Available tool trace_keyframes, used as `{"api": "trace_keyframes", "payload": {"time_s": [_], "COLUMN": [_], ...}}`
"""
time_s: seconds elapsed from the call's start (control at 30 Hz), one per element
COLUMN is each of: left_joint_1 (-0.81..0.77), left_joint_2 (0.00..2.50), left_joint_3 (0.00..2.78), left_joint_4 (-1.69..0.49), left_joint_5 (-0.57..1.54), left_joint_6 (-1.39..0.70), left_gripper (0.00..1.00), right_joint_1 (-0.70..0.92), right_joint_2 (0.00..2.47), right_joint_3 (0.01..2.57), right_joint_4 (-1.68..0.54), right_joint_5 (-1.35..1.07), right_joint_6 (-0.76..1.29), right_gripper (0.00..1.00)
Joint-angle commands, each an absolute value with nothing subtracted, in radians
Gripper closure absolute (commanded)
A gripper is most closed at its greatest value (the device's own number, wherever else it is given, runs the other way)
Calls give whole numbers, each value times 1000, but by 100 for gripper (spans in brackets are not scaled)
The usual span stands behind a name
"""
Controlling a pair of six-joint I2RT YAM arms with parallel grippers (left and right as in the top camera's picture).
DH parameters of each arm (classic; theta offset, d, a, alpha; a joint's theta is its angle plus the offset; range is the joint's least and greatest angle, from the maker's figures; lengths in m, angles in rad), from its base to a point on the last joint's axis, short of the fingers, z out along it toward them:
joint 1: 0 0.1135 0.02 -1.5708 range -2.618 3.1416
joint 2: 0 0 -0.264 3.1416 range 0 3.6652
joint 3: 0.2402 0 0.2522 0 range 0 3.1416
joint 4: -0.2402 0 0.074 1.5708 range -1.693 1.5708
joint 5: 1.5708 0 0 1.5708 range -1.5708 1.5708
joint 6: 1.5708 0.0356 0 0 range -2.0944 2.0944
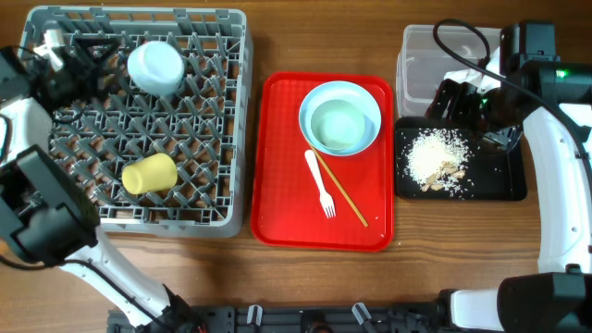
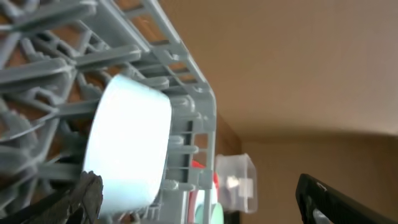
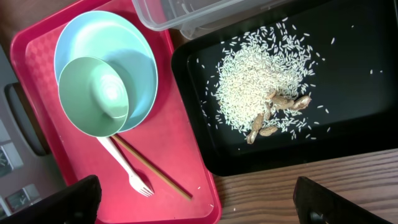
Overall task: Sort waste into correct bins and load items into the dishwasher rack
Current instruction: 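Grasp the green bowl from the plate with the left gripper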
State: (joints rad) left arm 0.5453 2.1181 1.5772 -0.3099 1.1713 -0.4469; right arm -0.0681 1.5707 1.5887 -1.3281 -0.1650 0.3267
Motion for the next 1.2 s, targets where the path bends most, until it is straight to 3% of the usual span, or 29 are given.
{"api": "trace_keyframes", "payload": {"time_s": [0.0,0.2,0.33,0.53,0.8,1.07,1.17], "left_joint_1": [507,253,6,-316,-612,-730,-738], "left_joint_2": [1931,1751,1754,1813,1979,2139,2153], "left_joint_3": [1584,1584,1584,1584,1584,1584,1584], "left_joint_4": [-444,-643,-659,-655,-560,-536,-546], "left_joint_5": [954,617,530,208,109,-25,-30], "left_joint_6": [-298,-212,-212,-212,-212,-212,-212], "left_gripper": [0,0,0,0,3,29,51], "right_joint_1": [-67,-67,-67,-102,-151,-151,-151], "right_joint_2": [1556,1556,1556,1556,1556,1556,1556], "right_joint_3": [1609,1609,1609,1609,1609,1609,1609], "right_joint_4": [-1329,-1330,-1359,-1354,-1356,-1364,-1364], "right_joint_5": [-180,-104,75,78,18,18,18], "right_joint_6": [315,344,498,553,497,496,495], "right_gripper": [0,1,0,0,0,0,0]}}
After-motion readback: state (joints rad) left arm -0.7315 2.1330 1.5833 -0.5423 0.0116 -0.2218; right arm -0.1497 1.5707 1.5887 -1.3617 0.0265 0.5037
